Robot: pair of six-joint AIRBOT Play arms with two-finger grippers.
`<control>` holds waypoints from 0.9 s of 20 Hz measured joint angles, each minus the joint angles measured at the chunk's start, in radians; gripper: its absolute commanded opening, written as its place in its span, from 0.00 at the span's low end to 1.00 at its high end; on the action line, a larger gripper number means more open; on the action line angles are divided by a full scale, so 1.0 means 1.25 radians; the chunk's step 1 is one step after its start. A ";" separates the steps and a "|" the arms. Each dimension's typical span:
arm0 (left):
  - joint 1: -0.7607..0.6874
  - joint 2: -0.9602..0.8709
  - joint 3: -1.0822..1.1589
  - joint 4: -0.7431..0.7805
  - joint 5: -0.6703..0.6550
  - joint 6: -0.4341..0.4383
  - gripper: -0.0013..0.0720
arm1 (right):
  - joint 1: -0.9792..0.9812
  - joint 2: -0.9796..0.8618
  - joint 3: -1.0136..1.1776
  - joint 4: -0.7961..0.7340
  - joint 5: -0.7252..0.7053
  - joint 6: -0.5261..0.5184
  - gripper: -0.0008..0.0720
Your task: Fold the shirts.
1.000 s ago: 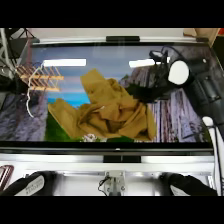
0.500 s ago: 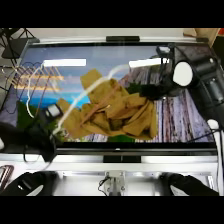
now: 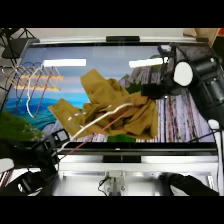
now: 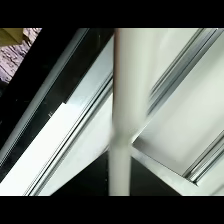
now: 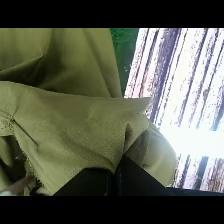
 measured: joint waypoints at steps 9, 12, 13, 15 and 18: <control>-0.005 -0.124 -0.074 -0.106 0.279 0.031 0.08 | 0.000 0.000 0.045 0.125 -0.015 -0.019 0.08; -0.005 -0.197 -0.061 -0.138 0.359 0.062 0.08 | 0.000 0.008 0.048 0.181 -0.024 -0.033 0.08; -0.005 -0.218 -0.052 -0.144 0.377 0.077 0.08 | 0.000 0.013 0.049 0.192 -0.030 -0.039 0.08; -0.004 -0.254 -0.026 -0.155 0.409 0.107 0.08 | -0.001 0.021 0.049 0.218 -0.048 -0.054 0.08; -0.004 -0.315 0.029 -0.185 0.421 0.154 0.08 | 0.008 0.028 0.050 0.274 -0.077 -0.085 0.08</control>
